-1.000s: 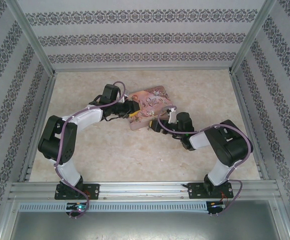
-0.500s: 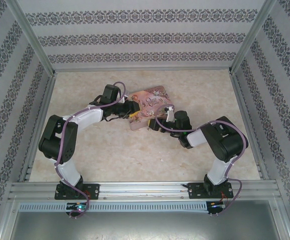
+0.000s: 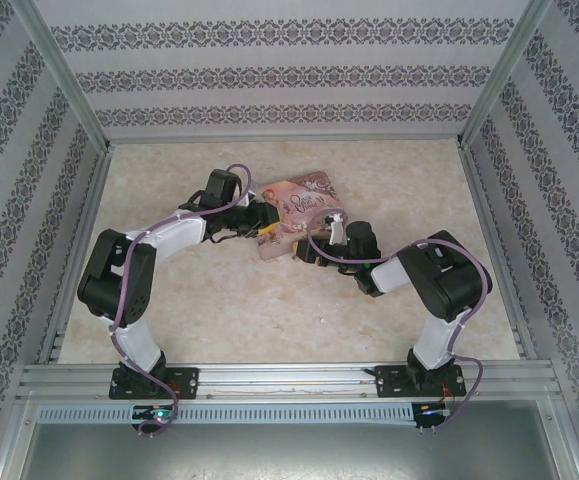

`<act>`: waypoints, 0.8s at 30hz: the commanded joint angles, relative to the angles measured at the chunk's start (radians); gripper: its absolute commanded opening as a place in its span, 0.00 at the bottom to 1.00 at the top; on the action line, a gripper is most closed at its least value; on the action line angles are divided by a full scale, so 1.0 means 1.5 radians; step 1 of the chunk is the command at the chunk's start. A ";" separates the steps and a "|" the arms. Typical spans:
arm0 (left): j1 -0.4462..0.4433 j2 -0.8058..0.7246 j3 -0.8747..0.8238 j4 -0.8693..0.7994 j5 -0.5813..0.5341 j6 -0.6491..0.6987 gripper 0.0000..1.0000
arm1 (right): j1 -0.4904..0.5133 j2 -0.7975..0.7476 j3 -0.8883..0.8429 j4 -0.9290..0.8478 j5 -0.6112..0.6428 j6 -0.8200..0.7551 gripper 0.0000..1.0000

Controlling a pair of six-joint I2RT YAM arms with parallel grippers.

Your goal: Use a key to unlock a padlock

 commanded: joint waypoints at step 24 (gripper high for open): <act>-0.010 -0.010 -0.018 0.006 -0.003 -0.003 0.34 | 0.022 0.003 0.010 0.005 -0.007 -0.035 0.31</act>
